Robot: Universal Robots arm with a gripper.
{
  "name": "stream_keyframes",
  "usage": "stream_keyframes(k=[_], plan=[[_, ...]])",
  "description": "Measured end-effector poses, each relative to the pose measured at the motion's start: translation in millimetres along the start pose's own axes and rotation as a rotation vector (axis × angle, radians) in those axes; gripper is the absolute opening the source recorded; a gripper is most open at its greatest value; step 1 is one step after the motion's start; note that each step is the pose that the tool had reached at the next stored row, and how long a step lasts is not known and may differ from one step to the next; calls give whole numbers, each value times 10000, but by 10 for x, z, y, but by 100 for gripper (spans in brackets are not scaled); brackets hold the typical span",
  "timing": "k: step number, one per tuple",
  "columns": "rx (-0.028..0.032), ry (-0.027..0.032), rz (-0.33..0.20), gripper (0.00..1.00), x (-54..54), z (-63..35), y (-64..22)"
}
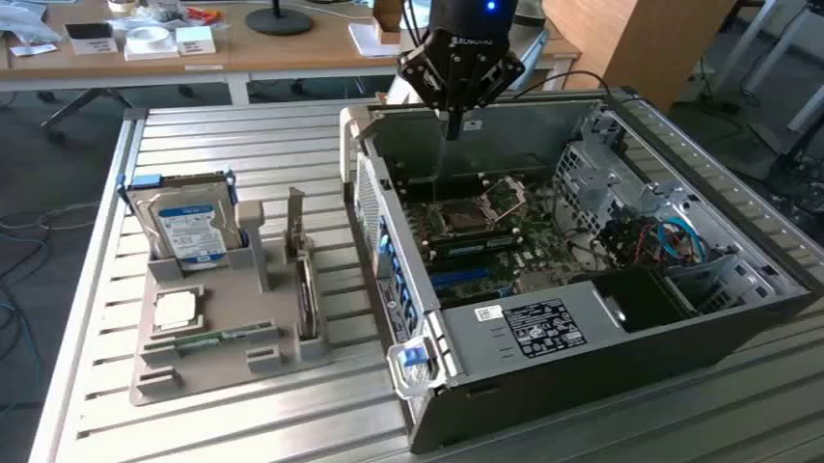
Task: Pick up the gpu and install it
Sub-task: 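Reach for the gpu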
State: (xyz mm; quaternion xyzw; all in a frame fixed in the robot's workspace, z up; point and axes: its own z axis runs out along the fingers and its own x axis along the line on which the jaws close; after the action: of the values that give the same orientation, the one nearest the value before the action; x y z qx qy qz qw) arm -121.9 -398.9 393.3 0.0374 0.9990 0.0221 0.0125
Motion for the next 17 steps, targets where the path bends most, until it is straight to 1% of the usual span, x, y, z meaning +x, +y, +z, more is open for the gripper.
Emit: stream_keyframes(k=[10,17], plan=[[-1,-1,0,11,3,1,0],[-1,-1,0,11,53,-1,-4]])
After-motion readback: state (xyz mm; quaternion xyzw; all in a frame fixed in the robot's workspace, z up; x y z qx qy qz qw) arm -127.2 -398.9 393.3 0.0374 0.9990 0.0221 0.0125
